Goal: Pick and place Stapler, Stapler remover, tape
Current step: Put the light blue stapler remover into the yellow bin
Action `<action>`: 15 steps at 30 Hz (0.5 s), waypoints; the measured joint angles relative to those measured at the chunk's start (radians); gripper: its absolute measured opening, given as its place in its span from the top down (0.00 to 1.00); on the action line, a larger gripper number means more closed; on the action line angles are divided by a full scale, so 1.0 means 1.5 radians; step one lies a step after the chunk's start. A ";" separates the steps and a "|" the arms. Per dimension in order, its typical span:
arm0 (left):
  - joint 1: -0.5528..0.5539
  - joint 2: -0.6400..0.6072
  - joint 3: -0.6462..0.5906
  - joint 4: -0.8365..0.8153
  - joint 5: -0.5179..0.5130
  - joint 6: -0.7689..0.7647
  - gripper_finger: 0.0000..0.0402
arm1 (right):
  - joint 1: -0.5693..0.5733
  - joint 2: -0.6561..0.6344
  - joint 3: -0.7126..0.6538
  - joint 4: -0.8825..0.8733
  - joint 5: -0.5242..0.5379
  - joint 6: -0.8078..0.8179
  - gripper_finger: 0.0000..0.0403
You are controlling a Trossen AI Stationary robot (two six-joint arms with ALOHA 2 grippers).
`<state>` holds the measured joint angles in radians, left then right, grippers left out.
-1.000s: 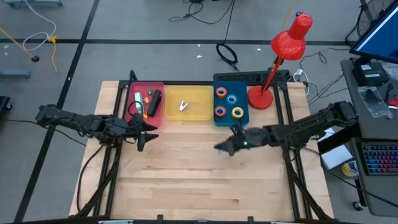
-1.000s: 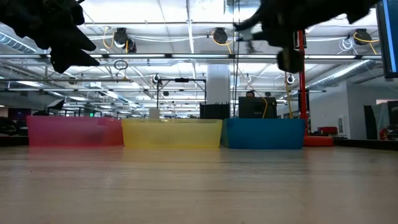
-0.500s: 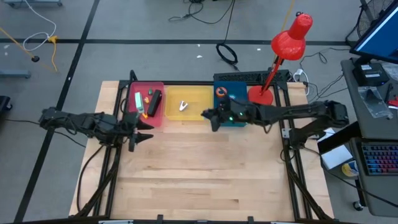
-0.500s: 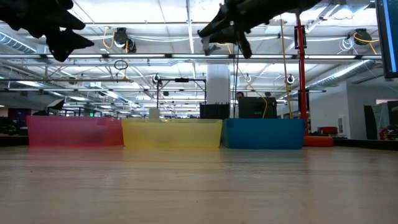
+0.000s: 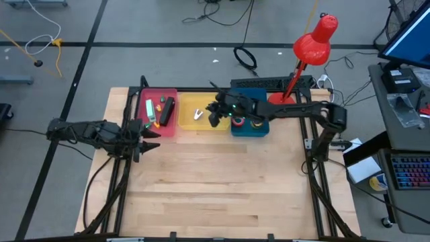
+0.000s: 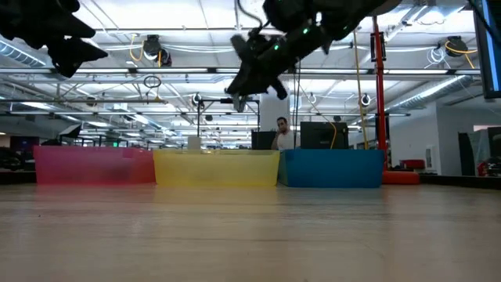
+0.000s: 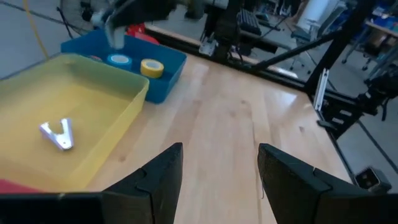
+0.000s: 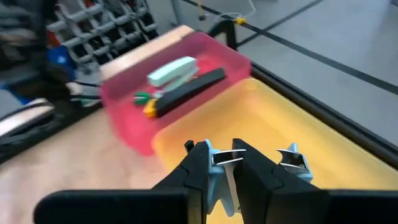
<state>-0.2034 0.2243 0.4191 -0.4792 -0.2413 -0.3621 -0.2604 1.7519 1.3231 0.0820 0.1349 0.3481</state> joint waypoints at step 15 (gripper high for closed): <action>0.000 -0.083 0.000 -0.060 -0.036 0.019 0.48 | -0.065 0.113 0.029 -0.047 -0.026 0.039 0.89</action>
<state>-0.2035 0.1002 0.4191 -0.5686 -0.2947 -0.3340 -0.3585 1.9221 1.3666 0.0108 0.0962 0.4061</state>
